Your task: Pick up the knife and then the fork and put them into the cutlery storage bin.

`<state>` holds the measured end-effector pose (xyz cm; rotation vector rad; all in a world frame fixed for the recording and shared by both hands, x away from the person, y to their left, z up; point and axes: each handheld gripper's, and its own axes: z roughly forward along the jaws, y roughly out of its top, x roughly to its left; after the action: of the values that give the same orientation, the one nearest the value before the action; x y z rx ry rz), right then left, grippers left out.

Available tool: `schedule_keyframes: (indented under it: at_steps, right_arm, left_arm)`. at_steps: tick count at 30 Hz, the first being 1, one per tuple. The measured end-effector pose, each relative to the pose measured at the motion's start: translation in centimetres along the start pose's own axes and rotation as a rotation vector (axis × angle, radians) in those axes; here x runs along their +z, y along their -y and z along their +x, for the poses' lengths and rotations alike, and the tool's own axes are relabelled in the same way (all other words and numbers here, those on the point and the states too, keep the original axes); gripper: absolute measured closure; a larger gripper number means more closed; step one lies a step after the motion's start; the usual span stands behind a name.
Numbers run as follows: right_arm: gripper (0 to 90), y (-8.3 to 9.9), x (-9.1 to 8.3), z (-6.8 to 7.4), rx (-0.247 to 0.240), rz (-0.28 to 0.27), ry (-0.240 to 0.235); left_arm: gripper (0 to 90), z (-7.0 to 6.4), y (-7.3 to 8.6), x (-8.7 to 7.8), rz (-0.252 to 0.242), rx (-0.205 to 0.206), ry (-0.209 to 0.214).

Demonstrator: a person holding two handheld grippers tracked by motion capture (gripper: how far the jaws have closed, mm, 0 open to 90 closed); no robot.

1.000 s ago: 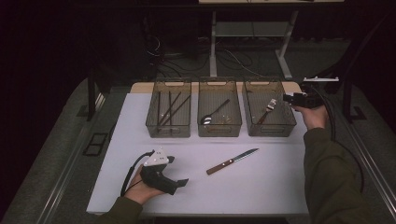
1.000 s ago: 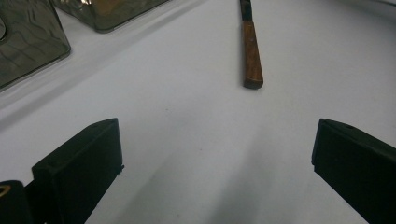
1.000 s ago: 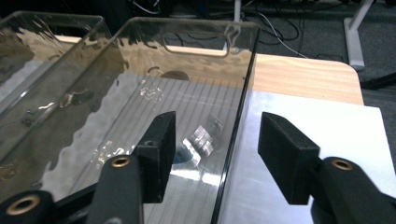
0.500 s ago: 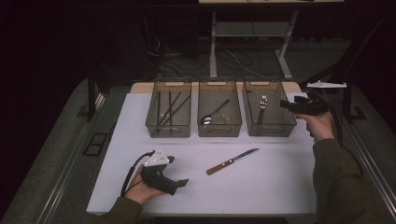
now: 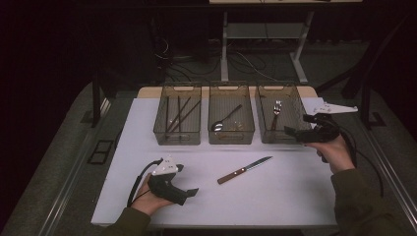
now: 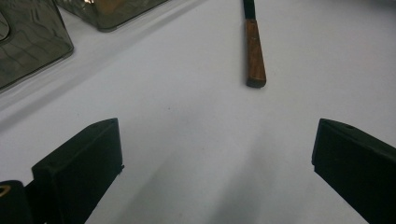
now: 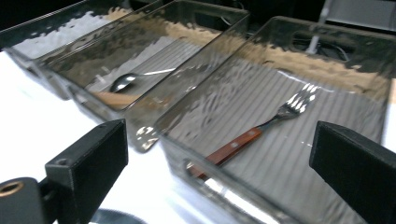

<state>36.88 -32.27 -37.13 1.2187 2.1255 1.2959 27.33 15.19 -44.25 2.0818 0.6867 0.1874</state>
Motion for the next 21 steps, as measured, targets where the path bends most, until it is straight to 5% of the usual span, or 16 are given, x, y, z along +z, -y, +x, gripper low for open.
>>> schedule_keyframes:
  at_steps: [12, 21]
  right_arm:
    - [4.4, 3.1, -1.0, 2.7, -0.004, -0.016, -0.068]
    - [4.4, 6.7, -1.5, 4.1, -0.029, 0.027, -0.096]
  left_arm:
    - [0.3, 0.1, -0.1, -0.2, -0.003, -0.002, -0.013]
    - [2.0, 0.1, -0.2, -0.4, -0.003, 0.002, -0.027]
